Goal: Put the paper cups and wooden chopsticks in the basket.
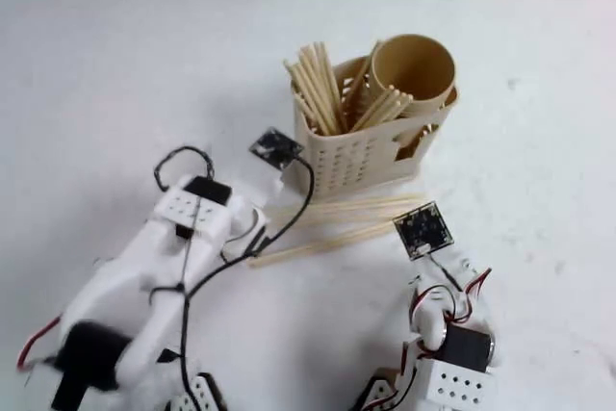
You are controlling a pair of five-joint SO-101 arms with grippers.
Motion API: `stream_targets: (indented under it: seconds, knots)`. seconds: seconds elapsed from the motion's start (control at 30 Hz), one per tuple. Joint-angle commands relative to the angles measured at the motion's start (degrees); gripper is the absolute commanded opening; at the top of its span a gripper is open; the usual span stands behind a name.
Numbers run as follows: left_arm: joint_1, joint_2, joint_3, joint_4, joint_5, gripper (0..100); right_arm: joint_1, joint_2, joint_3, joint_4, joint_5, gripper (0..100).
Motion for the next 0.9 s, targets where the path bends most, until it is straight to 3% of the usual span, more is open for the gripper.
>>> stream_targets:
  seconds: [0.0, 0.13, 0.27, 0.4, 0.6, 0.73, 0.87]
  knots:
    - [-3.38, -13.67, -3.60, 3.34, 0.53, 16, 1.01, -0.66, 0.18, -2.68, 0.62, 3.0]
    - [-15.43, -28.00, -0.97, 3.60, 2.81, 16, 4.62, -0.75, -2.81, -4.26, 0.62, 3.0]
    - [-28.44, -40.40, 10.90, -2.37, 2.29, 16, 5.49, -0.66, -7.38, -7.87, 1.85, 3.0]
    - [-38.11, -51.12, 28.04, -12.31, -5.71, 16, 2.42, -0.13, -13.01, -4.44, 7.38, 3.3]
    - [-42.77, -65.98, 44.66, -20.40, -8.79, 16, -6.55, 5.85, -27.34, 7.52, 6.68, 3.4]
    - [-43.47, -75.38, 48.35, -16.62, -9.41, 16, -12.00, 23.34, -39.56, 8.04, 3.87, 3.4]
    - [-43.47, -82.95, 49.49, -10.37, -9.49, 16, -26.77, 46.46, -48.70, 8.75, 6.51, 3.5]
